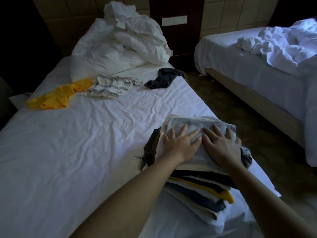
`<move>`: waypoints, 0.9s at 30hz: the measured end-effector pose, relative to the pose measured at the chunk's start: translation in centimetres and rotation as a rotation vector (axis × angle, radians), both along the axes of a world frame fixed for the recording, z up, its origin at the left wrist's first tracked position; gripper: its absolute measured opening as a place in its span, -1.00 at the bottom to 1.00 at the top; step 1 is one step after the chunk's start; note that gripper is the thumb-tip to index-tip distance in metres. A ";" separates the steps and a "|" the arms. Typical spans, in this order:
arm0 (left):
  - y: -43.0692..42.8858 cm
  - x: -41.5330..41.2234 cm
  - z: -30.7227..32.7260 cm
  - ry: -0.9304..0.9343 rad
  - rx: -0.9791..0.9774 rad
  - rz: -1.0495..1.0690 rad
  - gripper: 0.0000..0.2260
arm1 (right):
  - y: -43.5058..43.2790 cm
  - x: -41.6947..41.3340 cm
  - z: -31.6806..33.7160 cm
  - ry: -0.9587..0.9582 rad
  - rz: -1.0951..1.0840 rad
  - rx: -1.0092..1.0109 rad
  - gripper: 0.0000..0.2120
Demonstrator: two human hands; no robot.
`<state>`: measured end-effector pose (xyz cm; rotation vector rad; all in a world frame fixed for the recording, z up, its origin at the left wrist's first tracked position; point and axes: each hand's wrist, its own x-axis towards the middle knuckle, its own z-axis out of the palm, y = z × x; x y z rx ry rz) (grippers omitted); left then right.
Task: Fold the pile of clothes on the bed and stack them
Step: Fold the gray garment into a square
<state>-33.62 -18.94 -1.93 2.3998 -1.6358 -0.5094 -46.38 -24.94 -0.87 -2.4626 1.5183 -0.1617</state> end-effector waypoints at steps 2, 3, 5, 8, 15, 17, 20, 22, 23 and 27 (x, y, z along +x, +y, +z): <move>0.4 0.0 -0.7 -0.017 -0.017 0.018 -0.58 | 0.3 0.3 -0.4 0.015 -0.008 -0.012 -0.58; 0.7 -0.1 -0.9 -0.031 -0.026 0.020 -0.58 | 0.7 0.2 -0.7 0.022 -0.010 -0.014 -0.57; 1.7 -0.7 -1.0 -0.057 -0.038 0.013 -0.58 | 1.7 -0.4 -0.9 0.052 -0.004 -0.019 -0.52; 3.2 -1.1 -0.3 -0.031 -0.027 -0.008 -0.57 | 3.2 -1.1 -0.1 0.091 0.014 0.002 -0.50; 4.7 -0.9 2.9 0.033 0.030 -0.010 -0.51 | 4.3 -1.1 3.4 0.134 0.069 0.003 -0.51; 5.0 -0.7 3.6 0.070 0.043 -0.003 -0.51 | 4.7 -1.1 4.1 0.118 0.077 -0.031 -0.52; 5.7 0.4 4.9 0.145 -0.017 -0.004 -0.51 | 5.1 -1.1 5.4 0.027 0.088 -0.109 -0.55; 6.7 1.2 5.4 0.151 -0.096 0.021 -0.52 | 5.6 -0.4 6.2 -0.016 0.131 -0.156 -0.57; 7.2 1.8 5.6 0.158 -0.119 0.042 -0.53 | 5.9 0.2 6.8 -0.048 0.164 -0.165 -0.57; 9.5 3.6 6.2 0.354 -0.173 0.133 -0.50 | 7.8 3.4 8.4 -0.182 0.342 -0.114 -0.45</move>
